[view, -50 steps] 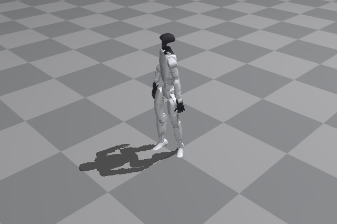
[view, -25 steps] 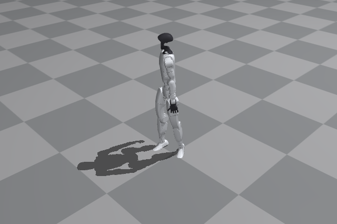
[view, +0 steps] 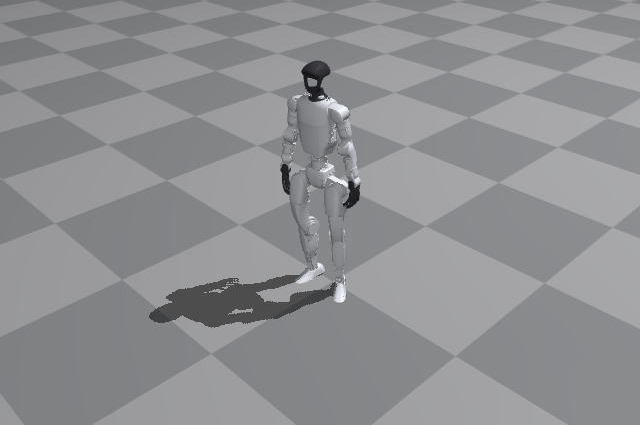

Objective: In place motions

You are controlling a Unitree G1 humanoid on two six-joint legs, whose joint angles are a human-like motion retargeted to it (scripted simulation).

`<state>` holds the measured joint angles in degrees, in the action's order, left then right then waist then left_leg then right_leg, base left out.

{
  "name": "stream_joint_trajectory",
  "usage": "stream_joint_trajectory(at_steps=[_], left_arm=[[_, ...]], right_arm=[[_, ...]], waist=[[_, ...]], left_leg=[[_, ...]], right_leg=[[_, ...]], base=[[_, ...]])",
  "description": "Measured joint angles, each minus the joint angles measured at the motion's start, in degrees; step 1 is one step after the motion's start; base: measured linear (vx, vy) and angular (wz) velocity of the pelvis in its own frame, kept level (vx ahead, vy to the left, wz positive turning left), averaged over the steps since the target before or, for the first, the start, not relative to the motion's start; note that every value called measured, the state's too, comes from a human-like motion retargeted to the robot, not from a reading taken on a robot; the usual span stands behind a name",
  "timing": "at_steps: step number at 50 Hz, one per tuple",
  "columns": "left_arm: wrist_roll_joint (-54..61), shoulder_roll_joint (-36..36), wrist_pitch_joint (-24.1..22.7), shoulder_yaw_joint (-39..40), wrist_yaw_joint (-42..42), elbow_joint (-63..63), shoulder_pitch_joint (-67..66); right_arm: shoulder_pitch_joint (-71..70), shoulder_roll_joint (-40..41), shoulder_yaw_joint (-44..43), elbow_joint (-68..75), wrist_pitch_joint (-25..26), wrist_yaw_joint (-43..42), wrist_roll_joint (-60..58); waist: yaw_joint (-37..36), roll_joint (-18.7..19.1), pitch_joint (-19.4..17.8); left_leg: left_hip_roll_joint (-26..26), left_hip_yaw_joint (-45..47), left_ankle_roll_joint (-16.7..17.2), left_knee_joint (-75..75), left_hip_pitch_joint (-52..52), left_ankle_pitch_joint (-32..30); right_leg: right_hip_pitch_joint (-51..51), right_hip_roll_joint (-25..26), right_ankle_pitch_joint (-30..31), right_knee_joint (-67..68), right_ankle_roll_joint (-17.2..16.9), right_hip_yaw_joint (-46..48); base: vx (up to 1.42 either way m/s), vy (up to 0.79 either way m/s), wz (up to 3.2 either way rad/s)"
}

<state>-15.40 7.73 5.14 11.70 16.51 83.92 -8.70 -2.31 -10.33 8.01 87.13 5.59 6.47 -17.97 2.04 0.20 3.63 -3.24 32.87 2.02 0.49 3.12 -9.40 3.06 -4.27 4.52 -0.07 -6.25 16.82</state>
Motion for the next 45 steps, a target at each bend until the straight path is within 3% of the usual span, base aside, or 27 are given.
stream_joint_trajectory(at_steps=[9, 20, 26, 33, 45], left_arm=[[-1.28, 2.34, 1.46, -1.74, -4.39, 7.22, 1.61], [-0.07, 2.27, 2.03, 0.72, -5.23, 9.06, 0.79], [0.89, 1.32, 2.11, 0.70, -4.70, 10.45, 0.74], [-1.25, 1.11, -0.21, -4.93, -7.19, 8.31, 1.66], [-4.17, 1.64, -0.55, -9.82, -5.07, 2.94, 3.17]], right_arm=[[2.45, 0.83, -0.35, 0.95, -0.80, 0.86, -1.06], [0.97, 2.03, 2.27, -2.28, -1.91, 1.42, -3.68], [-0.02, 2.88, 4.51, -3.23, -2.54, 1.65, -4.51], [1.25, 2.96, 5.46, -3.62, -3.13, 2.03, -5.31], [0.55, 1.57, 4.07, -1.22, -1.86, 1.83, -5.92]], waist=[[-7.36, -3.22, 2.00], [-12.18, -4.94, 2.07], [-11.39, -4.82, 2.00], [-9.32, -4.32, 2.13], [-1.94, -2.78, 1.23]], left_leg=[[3.36, -10.37, -0.76, 1.42, -4.14, -1.43], [5.27, -14.54, -0.78, 1.21, -5.59, -2.41], [5.02, -14.03, -0.96, 0.97, -5.45, -2.21], [4.27, -10.94, -1.02, 0.54, -4.27, -1.17], [1.36, 0.16, -0.55, -0.61, 0.71, 2.71]], right_leg=[[5.82, -3.22, -2.87, -1.55, -1.77, 13.59], [7.98, -4.10, -3.85, -2.20, -2.73, 18.98], [7.54, -3.94, -3.54, -2.19, -2.63, 18.49], [5.98, -3.47, -2.51, -2.06, -1.98, 15.35], [-1.39, -1.58, 1.05, 0.56, -0.15, 0.94]], base=[[0.12, 0.23, 1.34], [0.01, 0.08, 0.50], [0.00, -0.01, -0.03], [-0.02, -0.09, -0.44], [-0.16, -0.24, -1.19]])
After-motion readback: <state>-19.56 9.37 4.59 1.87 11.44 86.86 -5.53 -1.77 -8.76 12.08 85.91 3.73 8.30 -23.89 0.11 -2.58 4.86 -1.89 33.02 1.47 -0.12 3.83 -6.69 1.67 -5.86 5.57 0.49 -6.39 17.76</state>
